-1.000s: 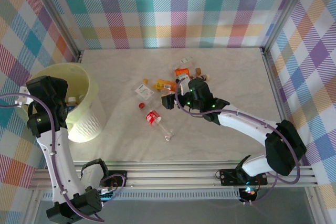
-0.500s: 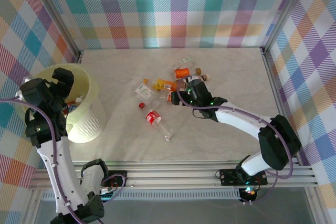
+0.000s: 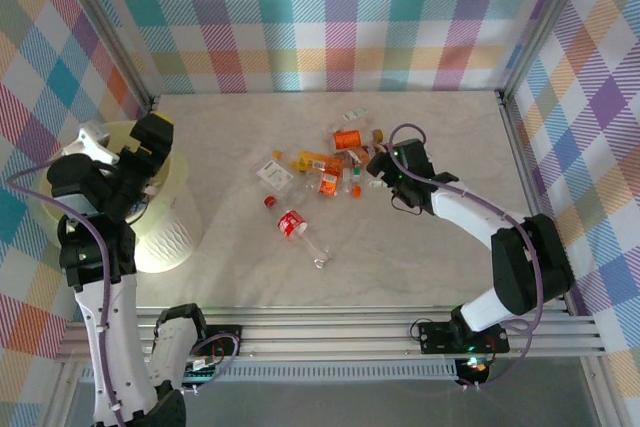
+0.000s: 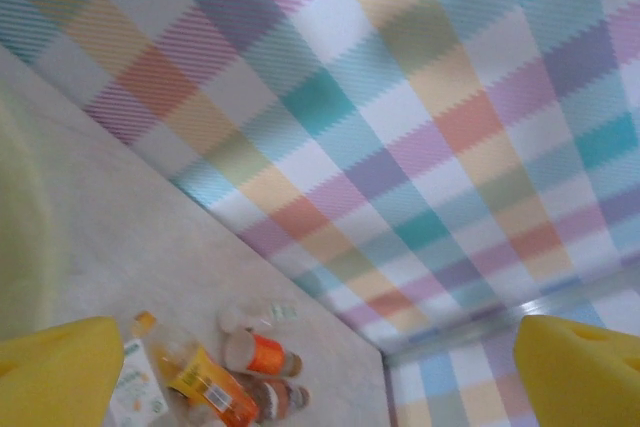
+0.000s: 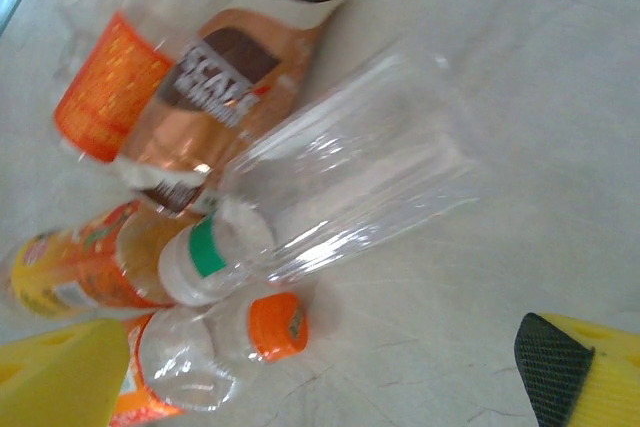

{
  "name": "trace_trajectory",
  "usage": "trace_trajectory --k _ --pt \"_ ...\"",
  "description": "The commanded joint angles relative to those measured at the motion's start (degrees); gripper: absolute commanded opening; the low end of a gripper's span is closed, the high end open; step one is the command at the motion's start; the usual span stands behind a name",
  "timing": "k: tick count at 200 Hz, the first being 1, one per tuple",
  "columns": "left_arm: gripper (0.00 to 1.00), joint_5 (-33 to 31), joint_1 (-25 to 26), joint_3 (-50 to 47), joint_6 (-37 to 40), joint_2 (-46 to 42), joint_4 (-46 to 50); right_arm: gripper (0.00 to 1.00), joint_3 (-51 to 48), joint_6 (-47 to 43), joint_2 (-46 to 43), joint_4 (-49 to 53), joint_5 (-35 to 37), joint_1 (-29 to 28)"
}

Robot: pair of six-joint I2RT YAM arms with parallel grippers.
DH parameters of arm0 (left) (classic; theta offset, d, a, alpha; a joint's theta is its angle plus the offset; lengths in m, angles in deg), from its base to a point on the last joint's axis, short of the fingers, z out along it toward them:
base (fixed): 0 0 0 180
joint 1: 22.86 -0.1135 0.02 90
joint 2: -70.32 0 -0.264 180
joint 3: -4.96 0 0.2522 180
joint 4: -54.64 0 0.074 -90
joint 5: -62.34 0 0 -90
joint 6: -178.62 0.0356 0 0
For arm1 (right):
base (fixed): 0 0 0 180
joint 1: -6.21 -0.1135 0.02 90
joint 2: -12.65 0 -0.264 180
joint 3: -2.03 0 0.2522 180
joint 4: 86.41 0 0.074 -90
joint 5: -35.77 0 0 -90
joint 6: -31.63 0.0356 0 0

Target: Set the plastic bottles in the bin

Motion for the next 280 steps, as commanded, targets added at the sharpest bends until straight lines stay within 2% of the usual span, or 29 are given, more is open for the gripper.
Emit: trace_trajectory --k 1,48,69,85,135,161,194,221,280 --pt "1.00 2.54 4.73 -1.31 2.83 0.78 -5.08 1.00 0.47 11.33 0.81 5.36 0.34 1.67" --pt "1.00 -0.84 20.74 -0.91 8.58 7.75 -6.35 1.00 7.04 20.13 5.37 13.96 3.15 3.09" --pt "1.00 -4.15 25.66 1.49 13.02 10.96 -3.06 1.00 11.04 23.41 8.77 16.24 1.88 3.64" --pt "1.00 -5.11 27.60 2.60 15.08 12.33 -1.56 1.00 13.59 25.94 11.25 16.46 1.66 3.74" --pt "1.00 -5.51 28.44 0.57 16.35 12.18 -2.44 1.00 20.13 33.53 18.53 17.24 3.71 4.16" --pt "1.00 -6.24 28.50 -0.48 17.22 11.21 -1.57 0.99 20.66 38.73 20.64 17.04 4.50 4.19" --pt "1.00 -5.97 28.48 -2.12 18.27 9.87 -1.10 0.96 22.08 41.21 24.17 17.27 3.83 4.64" --pt "1.00 -6.26 28.48 -3.22 18.75 9.13 -0.59 0.88 20.17 42.52 25.03 13.53 3.12 4.85" --pt "1.00 -4.93 28.48 -4.97 18.48 9.63 -2.08 0.66 14.71 44.63 21.11 8.70 7.23 5.33"
